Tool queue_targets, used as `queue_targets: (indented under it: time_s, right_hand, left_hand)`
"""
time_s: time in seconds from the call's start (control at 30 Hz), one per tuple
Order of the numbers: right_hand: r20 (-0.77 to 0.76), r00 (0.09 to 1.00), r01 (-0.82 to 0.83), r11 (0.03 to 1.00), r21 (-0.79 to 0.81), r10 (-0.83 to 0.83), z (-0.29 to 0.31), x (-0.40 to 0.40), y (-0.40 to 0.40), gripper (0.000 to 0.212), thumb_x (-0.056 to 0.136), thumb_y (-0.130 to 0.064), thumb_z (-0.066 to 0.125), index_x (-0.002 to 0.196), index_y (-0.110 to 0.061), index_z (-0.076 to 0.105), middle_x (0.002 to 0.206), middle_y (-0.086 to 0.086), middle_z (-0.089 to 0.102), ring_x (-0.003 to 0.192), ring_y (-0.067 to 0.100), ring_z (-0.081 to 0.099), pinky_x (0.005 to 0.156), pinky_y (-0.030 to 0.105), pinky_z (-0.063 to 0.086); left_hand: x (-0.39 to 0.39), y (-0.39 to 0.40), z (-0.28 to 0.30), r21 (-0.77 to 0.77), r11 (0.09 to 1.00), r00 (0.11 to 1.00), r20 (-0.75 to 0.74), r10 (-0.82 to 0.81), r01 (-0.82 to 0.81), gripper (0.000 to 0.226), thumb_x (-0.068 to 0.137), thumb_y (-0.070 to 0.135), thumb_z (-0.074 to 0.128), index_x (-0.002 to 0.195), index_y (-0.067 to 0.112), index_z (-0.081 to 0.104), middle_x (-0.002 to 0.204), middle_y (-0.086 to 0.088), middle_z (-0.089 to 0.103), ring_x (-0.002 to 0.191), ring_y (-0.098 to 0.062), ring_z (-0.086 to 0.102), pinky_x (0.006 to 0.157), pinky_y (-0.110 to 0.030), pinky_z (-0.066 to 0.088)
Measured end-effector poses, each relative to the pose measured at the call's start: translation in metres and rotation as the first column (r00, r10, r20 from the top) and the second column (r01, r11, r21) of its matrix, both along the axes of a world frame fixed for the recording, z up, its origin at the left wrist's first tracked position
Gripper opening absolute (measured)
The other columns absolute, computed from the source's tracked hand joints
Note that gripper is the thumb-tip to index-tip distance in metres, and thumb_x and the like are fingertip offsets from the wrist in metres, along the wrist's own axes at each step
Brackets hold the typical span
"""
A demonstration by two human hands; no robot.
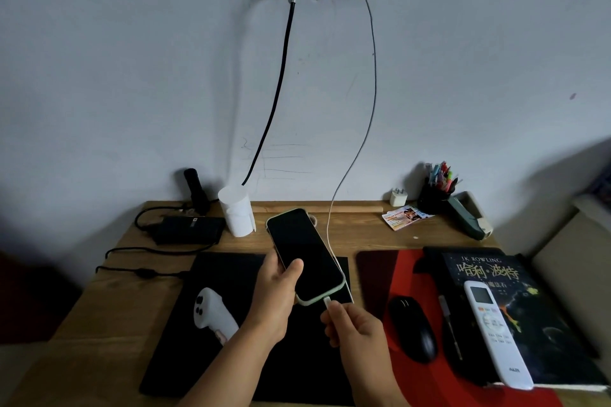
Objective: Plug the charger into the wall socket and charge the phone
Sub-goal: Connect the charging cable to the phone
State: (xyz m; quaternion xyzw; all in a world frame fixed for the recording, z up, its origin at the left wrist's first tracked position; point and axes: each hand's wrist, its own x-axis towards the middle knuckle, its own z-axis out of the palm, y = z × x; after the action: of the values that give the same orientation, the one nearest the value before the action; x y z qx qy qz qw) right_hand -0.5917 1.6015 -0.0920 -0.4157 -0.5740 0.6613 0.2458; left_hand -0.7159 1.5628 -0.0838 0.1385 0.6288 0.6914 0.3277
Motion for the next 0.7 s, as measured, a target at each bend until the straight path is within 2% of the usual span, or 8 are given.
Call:
queue_targets:
  time_s: [0.27, 0.43, 0.6, 0.7]
  right_hand:
    - [0.025, 1.0, 0.004, 0.999, 0.046, -0.005, -0.006, 0.002, -0.001, 0.032, 0.09, -0.019, 0.054, 0.063, -0.006, 0.066, 0.05, -0.003, 0.053, 0.045, 0.002, 0.046, 0.054, 0.025, 0.039]
    - [0.042, 0.999, 0.007, 0.995, 0.095, -0.011, -0.009, 0.003, -0.006, 0.032, 0.091, -0.017, 0.052, 0.065, -0.005, 0.064, 0.051, -0.003, 0.052, 0.045, 0.002, 0.045, 0.053, 0.027, 0.038]
    - [0.027, 0.998, 0.046, 0.991, 0.123, -0.05, -0.013, 0.004, -0.007, 0.031, 0.092, -0.015, 0.051, 0.064, -0.006, 0.064, 0.052, -0.001, 0.054, 0.045, 0.002, 0.047, 0.055, 0.028, 0.039]
    - [0.023, 1.0, 0.003, 0.988, 0.155, -0.006, -0.018, 0.012, -0.007, 0.03, 0.091, -0.013, 0.053, 0.064, -0.008, 0.066, 0.051, -0.001, 0.057, 0.046, 0.001, 0.051, 0.052, 0.021, 0.042]
  left_hand:
    - [0.004, -0.002, -0.004, 0.012, 0.998, 0.998, -0.015, -0.055, 0.055, 0.027, 0.089, 0.01, 0.053, 0.097, 0.035, 0.061, 0.098, 0.002, 0.072, 0.088, -0.012, 0.07, 0.078, -0.036, 0.055]
    - [0.006, -0.005, -0.006, 0.032, 0.996, 0.997, -0.017, -0.081, 0.082, 0.031, 0.089, 0.011, 0.053, 0.098, 0.039, 0.06, 0.092, 0.009, 0.074, 0.09, -0.009, 0.069, 0.077, -0.034, 0.055]
    - [0.014, -0.005, -0.006, 0.048, 0.994, 0.993, -0.065, -0.099, 0.102, 0.032, 0.089, 0.012, 0.053, 0.106, 0.039, 0.058, 0.106, 0.001, 0.07, 0.098, -0.013, 0.067, 0.087, -0.041, 0.054]
    - [0.014, -0.006, -0.007, 0.028, 0.989, 0.981, -0.135, -0.139, 0.144, 0.036, 0.089, 0.012, 0.053, 0.115, 0.037, 0.054, 0.111, 0.0, 0.068, 0.103, -0.014, 0.065, 0.09, -0.039, 0.053]
